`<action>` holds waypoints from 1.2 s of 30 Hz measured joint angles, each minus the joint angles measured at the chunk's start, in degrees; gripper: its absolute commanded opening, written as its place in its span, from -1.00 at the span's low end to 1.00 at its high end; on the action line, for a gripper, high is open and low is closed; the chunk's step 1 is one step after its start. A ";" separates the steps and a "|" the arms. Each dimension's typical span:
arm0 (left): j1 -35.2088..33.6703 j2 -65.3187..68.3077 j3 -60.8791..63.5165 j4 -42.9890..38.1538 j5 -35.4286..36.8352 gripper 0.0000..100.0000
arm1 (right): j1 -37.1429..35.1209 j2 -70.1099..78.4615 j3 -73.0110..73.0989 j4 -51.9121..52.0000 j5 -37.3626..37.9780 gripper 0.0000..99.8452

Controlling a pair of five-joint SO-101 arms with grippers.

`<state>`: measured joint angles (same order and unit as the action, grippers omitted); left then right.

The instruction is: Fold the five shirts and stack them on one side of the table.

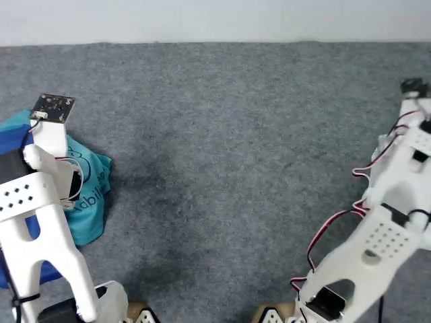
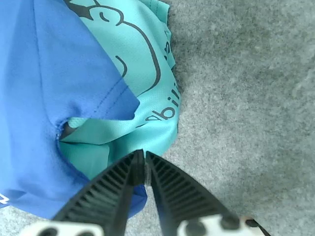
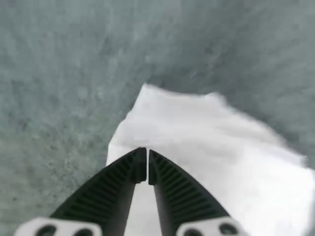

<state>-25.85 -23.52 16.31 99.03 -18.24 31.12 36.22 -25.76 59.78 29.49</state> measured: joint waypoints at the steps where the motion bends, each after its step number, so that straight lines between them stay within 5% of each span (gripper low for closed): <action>1: 0.00 0.00 0.00 0.00 0.00 -0.97 | 0.44 -1.14 0.00 0.00 0.00 -0.98; 12: 0.00 0.00 0.00 0.00 0.00 -0.97 | 15.03 -2.46 0.26 1.14 0.70 -0.98; 21: 0.00 0.00 0.00 0.00 0.00 -0.97 | 15.38 7.12 -2.64 1.58 8.62 -0.98; 36: 0.00 -5.89 0.09 0.09 0.00 -0.97 | 9.85 -10.64 -9.58 33.32 1.05 -0.98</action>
<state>-25.85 -29.41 16.40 99.12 -18.24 40.97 25.58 -35.34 93.10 30.55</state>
